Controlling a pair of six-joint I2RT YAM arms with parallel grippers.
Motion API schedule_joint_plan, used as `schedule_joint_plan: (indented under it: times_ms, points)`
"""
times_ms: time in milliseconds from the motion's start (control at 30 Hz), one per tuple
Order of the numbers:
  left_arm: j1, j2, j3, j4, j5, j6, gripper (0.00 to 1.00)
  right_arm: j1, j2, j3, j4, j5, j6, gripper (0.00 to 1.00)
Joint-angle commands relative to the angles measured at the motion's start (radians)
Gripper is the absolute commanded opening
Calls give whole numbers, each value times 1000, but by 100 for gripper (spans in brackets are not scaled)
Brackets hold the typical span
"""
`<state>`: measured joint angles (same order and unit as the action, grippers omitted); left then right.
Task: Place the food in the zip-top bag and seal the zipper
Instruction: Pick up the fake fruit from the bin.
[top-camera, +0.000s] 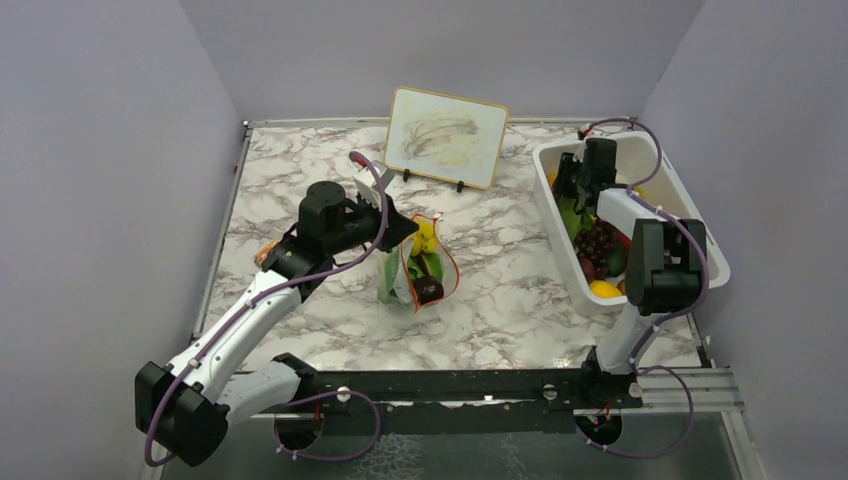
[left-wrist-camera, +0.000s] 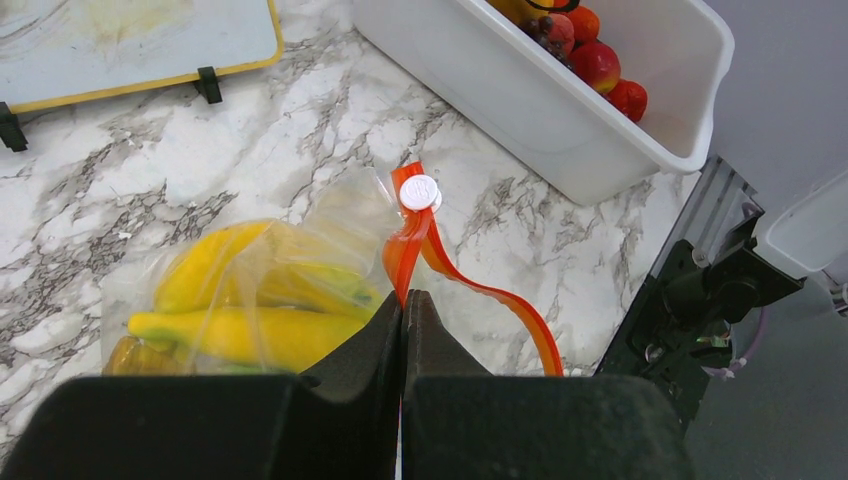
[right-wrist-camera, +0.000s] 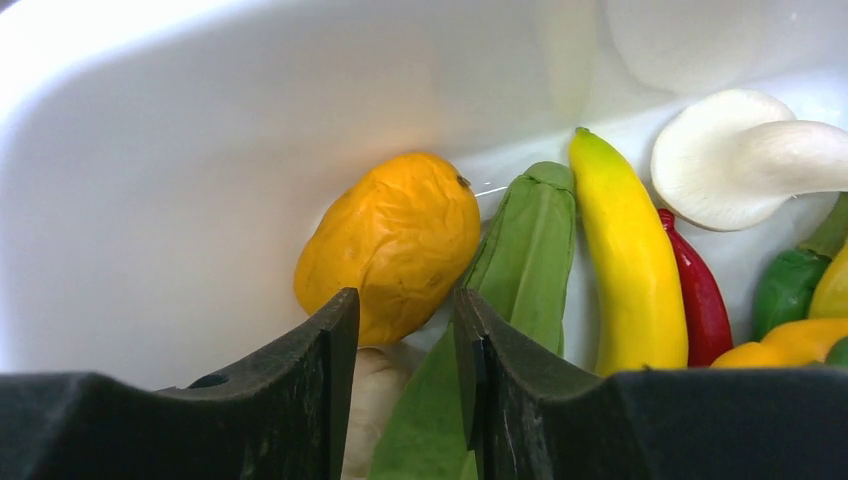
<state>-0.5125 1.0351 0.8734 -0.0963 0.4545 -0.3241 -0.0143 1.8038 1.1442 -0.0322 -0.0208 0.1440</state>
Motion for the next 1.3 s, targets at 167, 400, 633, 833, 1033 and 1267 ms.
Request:
schedule_joint_plan:
  times_ms: [167,400,633,833,1033,1267]
  points:
    - [-2,-15,40,55,-25,-12,0,2,-67,-6,-23,61,59,41]
    - [-1,-13,48,59,-22,-26,0,2,4,9,18,36,167,77]
    - [-2,-23,88,49,-31,-24,0,2,80,22,60,25,102,77]
    - [-2,-24,88,38,-33,-24,0,2,104,-5,86,9,58,70]
    - [-2,-33,87,35,-37,-25,0,2,125,-2,100,-39,33,58]
    - [-2,-44,78,33,-45,-21,0,-1,152,71,6,-51,-33,72]
